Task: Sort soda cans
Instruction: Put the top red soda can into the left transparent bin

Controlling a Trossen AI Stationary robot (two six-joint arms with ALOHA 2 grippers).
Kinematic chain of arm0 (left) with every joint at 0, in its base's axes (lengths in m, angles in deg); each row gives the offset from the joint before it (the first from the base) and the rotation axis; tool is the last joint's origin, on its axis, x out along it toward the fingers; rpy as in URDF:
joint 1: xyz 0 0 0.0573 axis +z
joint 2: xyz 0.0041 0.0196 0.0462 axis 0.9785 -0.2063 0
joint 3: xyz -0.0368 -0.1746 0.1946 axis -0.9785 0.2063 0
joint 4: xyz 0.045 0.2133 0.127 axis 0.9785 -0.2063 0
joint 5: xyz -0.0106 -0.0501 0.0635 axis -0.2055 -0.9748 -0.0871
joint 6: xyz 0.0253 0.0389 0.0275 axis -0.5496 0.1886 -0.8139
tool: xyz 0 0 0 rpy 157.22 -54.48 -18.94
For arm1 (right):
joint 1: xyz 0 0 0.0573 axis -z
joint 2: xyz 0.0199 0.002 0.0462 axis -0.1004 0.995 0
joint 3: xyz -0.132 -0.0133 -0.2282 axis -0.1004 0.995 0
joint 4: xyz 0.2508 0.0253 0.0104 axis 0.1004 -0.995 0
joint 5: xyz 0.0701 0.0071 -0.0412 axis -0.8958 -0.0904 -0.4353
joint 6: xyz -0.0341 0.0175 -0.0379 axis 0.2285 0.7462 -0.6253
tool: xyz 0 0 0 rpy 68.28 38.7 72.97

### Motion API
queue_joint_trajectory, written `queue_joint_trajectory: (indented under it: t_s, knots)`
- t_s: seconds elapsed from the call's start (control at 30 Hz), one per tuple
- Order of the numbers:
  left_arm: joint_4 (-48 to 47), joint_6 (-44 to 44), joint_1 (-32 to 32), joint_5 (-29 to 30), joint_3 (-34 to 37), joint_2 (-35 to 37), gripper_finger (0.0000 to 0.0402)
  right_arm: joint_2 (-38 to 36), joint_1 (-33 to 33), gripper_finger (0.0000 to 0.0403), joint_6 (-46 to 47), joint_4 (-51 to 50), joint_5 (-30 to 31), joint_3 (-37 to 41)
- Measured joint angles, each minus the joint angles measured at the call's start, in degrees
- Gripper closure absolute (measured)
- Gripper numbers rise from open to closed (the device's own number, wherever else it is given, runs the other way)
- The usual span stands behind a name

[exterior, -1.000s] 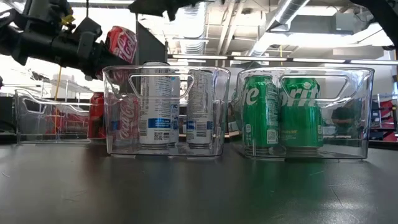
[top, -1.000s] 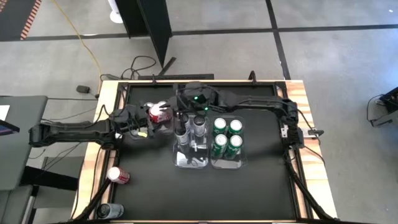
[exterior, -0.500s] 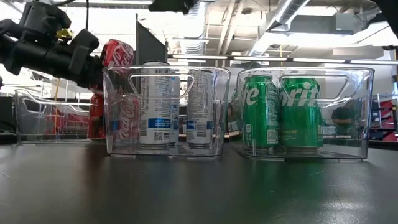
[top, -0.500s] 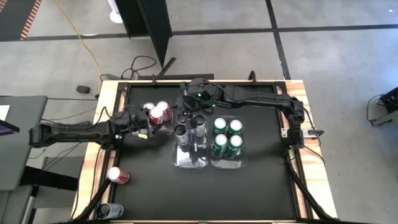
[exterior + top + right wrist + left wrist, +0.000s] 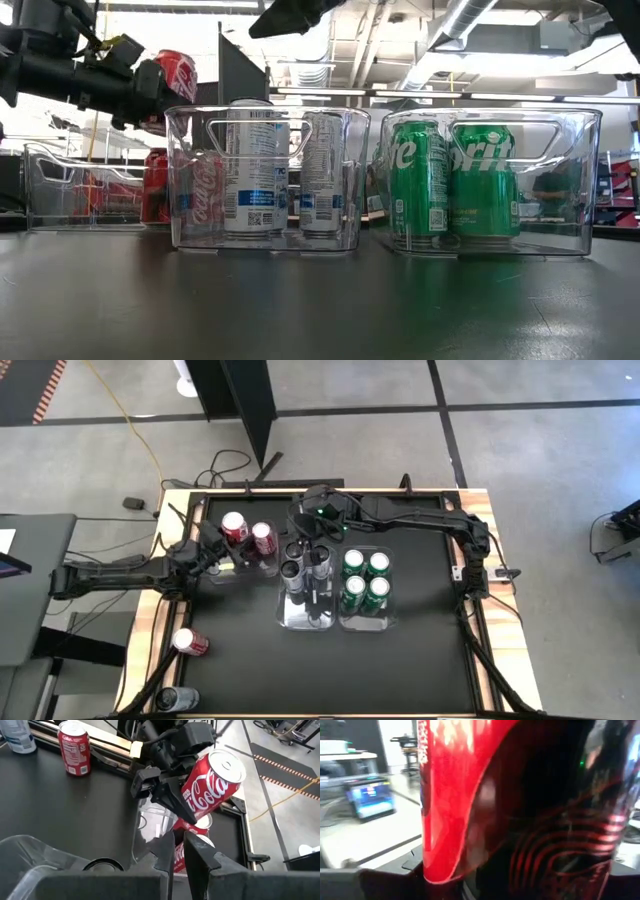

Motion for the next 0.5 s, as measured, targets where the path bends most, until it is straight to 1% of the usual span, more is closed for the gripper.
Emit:
queue_joint_trajectory:
  t_s: [0.1, 0.17, 0.27, 0.4, 0.5]
  knots:
    - [-3.0, -0.9, -1.6, 4.0, 0.0, 1.9, 0.0116, 0.0, 0.3, 0.0345, -0.1, 0.0, 0.0, 0.0]
    - [-3.3, -1.1, -2.6, 5.0, 0.0, 3.1, 0.0116, 0.0, 0.8, 0.0345, -0.1, -0.1, 0.0, 0.0]
    - [-3.7, -2.0, -4.3, 9.0, 0.0, 4.6, 0.0116, 0.0, 1.3, 0.0345, -0.1, -0.8, 0.0, 0.0]
    - [-5.0, -3.3, -7.9, 17.2, 0.0, 5.6, 0.0116, 0.0, 1.7, 0.0345, -0.1, -1.3, 0.0, 0.0]
    - [-5.3, -3.7, -11.3, 25.2, 0.0, 5.6, 0.0116, 0.0, 1.7, 0.0345, -0.3, -1.2, 0.0, 0.0]
